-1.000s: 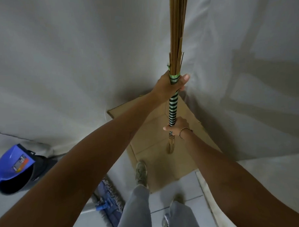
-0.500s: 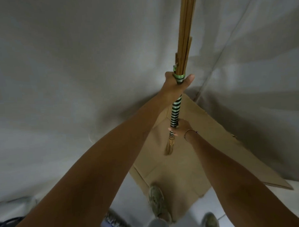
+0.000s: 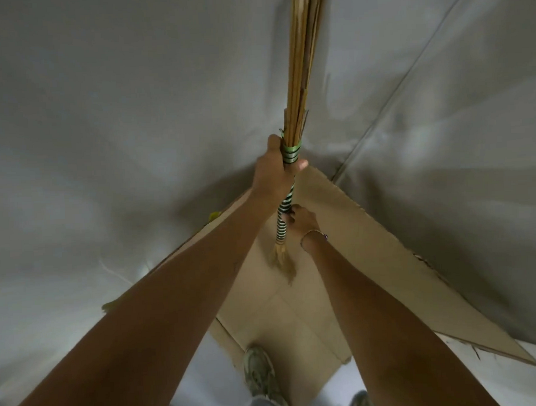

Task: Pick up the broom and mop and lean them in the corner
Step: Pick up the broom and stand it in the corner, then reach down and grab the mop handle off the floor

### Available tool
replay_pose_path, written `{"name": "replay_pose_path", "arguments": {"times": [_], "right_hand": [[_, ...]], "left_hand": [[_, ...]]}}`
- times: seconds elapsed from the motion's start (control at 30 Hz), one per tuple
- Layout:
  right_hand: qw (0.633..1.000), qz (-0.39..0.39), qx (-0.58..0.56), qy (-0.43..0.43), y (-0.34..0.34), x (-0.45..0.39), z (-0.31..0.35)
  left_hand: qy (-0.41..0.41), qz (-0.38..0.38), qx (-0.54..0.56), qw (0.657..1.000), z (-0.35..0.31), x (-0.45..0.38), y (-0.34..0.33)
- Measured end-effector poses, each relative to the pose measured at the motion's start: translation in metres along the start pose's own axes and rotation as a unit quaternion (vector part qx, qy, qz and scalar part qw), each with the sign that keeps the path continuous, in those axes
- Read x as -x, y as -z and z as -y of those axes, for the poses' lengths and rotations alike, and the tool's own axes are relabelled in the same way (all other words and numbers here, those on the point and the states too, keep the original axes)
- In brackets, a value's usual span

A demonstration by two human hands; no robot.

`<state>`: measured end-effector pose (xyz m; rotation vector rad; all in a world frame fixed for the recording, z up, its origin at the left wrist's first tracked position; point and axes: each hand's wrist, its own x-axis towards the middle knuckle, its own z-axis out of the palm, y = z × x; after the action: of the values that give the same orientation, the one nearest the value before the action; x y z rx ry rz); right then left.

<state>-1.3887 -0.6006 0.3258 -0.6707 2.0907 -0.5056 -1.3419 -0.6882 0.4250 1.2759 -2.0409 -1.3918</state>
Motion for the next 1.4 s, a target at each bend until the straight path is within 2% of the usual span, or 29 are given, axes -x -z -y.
{"name": "replay_pose_path", "arguments": {"times": [0.13, 0.33, 0.57, 0.67, 0.73, 0.87, 1.0, 1.1, 1.2, 1.4], "right_hand": [[0.999, -0.023, 0.036, 0.026, 0.006, 0.003, 0.001], [0.991, -0.023, 0.129, 0.027, 0.008, 0.022, 0.001], [0.971, -0.033, 0.218, 0.088, 0.02, 0.095, 0.021], [0.959, -0.029, 0.261, 0.107, 0.033, 0.138, 0.019], [0.954, 0.002, 0.281, 0.109, 0.049, 0.167, 0.006], [0.936, 0.091, 0.316, 0.127, 0.067, 0.216, -0.03], [0.911, 0.152, 0.359, 0.134, 0.084, 0.278, -0.068], [0.886, 0.163, 0.401, 0.168, 0.102, 0.319, -0.092], [0.868, 0.18, 0.428, 0.176, 0.121, 0.352, -0.114], [0.805, 0.216, 0.515, 0.2, 0.119, 0.406, -0.144]], "left_hand": [[0.016, -0.04, -0.039, 0.998, 0.009, -0.002, 0.002], [0.048, 0.024, -0.068, 0.996, 0.017, 0.017, 0.021], [0.085, 0.019, -0.168, 0.982, 0.004, 0.085, 0.054], [0.082, 0.057, -0.234, 0.967, -0.007, 0.13, 0.073], [0.082, 0.07, -0.266, 0.958, -0.016, 0.169, 0.086], [0.146, 0.016, -0.3, 0.943, -0.031, 0.235, 0.1], [0.168, 0.007, -0.339, 0.926, -0.06, 0.325, 0.076], [0.165, 0.033, -0.396, 0.903, -0.07, 0.393, 0.045], [0.198, 0.043, -0.406, 0.891, -0.074, 0.453, 0.019], [0.281, -0.014, -0.351, 0.893, -0.07, 0.558, 0.01]]}}
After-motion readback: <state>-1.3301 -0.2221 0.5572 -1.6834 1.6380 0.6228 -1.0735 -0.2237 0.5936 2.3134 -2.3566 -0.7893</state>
